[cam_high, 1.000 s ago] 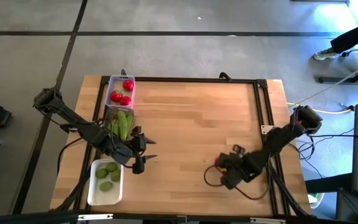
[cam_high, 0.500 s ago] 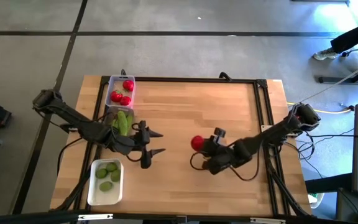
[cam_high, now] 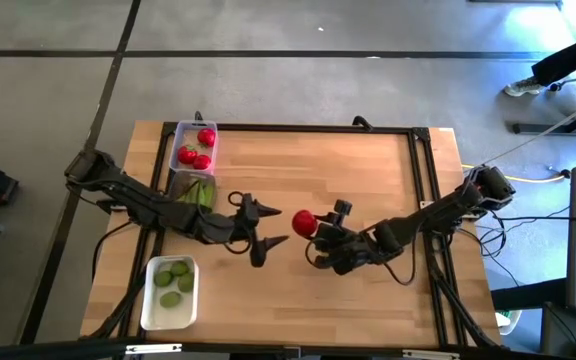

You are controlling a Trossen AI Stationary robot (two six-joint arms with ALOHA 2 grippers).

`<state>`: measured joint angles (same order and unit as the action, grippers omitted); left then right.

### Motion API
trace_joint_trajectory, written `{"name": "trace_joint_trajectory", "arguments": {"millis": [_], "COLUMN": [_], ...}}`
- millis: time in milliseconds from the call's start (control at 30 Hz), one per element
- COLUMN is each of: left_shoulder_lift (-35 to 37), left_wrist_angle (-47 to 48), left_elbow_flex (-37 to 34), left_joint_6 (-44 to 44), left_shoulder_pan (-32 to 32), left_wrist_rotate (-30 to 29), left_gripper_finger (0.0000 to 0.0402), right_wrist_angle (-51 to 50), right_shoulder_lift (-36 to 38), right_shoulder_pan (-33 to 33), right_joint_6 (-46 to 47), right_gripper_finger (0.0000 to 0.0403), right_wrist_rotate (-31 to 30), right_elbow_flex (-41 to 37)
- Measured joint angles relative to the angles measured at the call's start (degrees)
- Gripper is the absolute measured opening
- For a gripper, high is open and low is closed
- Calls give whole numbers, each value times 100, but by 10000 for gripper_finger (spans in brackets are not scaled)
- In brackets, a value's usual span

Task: Sort produce into baskets
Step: Put the tomato into the transparent bin

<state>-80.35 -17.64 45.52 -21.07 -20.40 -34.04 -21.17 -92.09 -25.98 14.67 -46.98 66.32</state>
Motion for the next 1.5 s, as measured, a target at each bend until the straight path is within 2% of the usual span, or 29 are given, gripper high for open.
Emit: {"name": "trace_joint_trajectory", "arguments": {"millis": [400, 700, 800, 933, 1000, 1100, 1233, 1367, 1500], "left_shoulder_lift": [-694, -927, -927, -923, -923, -921, -871, -487, 113], "left_wrist_angle": [-1407, -1678, -1702, -1756, -1754, -1744, -1660, -999, -19], "left_elbow_flex": [11, 24, 28, 28, 28, 28, 28, 24, 27], "left_joint_6": [-42, -64, -21, 71, 133, 171, 239, 279, 144], "left_shoulder_pan": [261, 400, 438, 437, 437, 439, 438, 408, 438], "left_wrist_rotate": [72, 492, 651, 698, 697, 703, 757, 686, 508], "left_gripper_finger": [356, 354, 341, 298, 281, 279, 278, 280, 281], "right_wrist_angle": [323, 837, 937, 1017, 1015, 1024, 863, -92, -727], "right_shoulder_lift": [0, 0, 0, 0, 0, 0, 0, 88, 103], "right_shoulder_pan": [24, 18, 18, 13, 15, 16, -20, -216, -444], "right_joint_6": [-209, -762, -811, -912, -900, -898, -782, -170, 558], "right_gripper_finger": [174, 174, 174, 175, 175, 184, 222, 262, 282], "right_wrist_rotate": [-2, 144, 160, 152, 159, 196, 332, 581, 713], "right_elbow_flex": [0, -4, -4, -7, -7, -7, 46, 310, 328]}}
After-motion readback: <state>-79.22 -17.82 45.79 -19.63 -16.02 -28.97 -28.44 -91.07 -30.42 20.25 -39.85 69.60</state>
